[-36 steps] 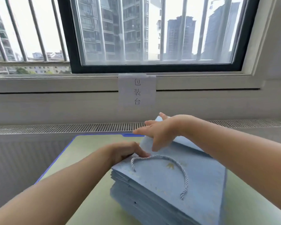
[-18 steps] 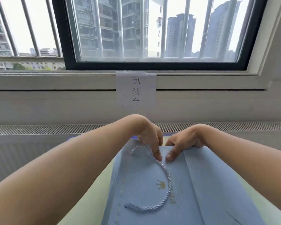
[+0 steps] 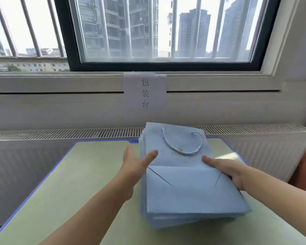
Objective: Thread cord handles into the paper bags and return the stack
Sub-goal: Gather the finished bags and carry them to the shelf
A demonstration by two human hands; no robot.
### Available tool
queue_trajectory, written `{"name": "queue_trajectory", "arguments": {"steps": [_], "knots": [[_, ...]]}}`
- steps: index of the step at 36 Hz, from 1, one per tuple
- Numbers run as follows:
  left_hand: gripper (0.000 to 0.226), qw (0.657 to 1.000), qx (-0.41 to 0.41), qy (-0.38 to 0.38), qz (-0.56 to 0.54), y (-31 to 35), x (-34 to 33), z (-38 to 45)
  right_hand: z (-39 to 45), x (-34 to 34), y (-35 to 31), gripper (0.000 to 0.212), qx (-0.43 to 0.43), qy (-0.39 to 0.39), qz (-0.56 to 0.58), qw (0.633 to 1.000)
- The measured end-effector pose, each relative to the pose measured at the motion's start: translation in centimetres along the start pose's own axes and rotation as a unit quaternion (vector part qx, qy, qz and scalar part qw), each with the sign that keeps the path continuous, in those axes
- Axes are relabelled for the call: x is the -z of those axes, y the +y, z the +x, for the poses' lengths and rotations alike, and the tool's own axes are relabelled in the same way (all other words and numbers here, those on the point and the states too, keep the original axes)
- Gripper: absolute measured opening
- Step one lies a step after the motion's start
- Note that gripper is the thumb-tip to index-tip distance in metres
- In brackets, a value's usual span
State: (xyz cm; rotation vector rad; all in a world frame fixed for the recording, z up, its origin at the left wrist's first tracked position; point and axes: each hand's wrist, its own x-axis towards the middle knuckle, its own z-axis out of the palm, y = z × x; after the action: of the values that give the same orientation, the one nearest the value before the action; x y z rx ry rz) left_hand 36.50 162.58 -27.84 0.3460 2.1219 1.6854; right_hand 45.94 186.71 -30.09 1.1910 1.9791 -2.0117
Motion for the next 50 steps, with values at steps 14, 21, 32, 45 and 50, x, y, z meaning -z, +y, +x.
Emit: {"name": "queue_trajectory", "arguments": {"steps": [14,21,32,45,50], "knots": [[0.035,0.983,0.128,-0.029,-0.129,-3.6,-0.8,0.5,-2.3,-3.3,2.3,0.038,0.04,0.029,0.087,0.995],[0.03,0.989,0.102,-0.081,-0.072,-3.2,0.0,-1.0,-3.9,-1.5,2.8,0.033,0.037,0.025,-0.014,0.999],[0.069,0.801,-0.222,0.004,0.556,0.0,-1.9,3.1,-3.4,-1.2,1.5,0.029,0.052,-0.019,-0.093,0.994],[0.064,0.845,-0.163,-0.026,0.509,-2.5,-2.4,4.8,-2.1,-1.3,-2.8,0.088,0.22,0.154,-0.498,0.825],[0.064,0.84,-0.166,-0.011,0.517,-2.9,-2.4,5.0,1.3,-3.3,-2.2,0.076,0.25,0.178,-0.49,0.816]]}}
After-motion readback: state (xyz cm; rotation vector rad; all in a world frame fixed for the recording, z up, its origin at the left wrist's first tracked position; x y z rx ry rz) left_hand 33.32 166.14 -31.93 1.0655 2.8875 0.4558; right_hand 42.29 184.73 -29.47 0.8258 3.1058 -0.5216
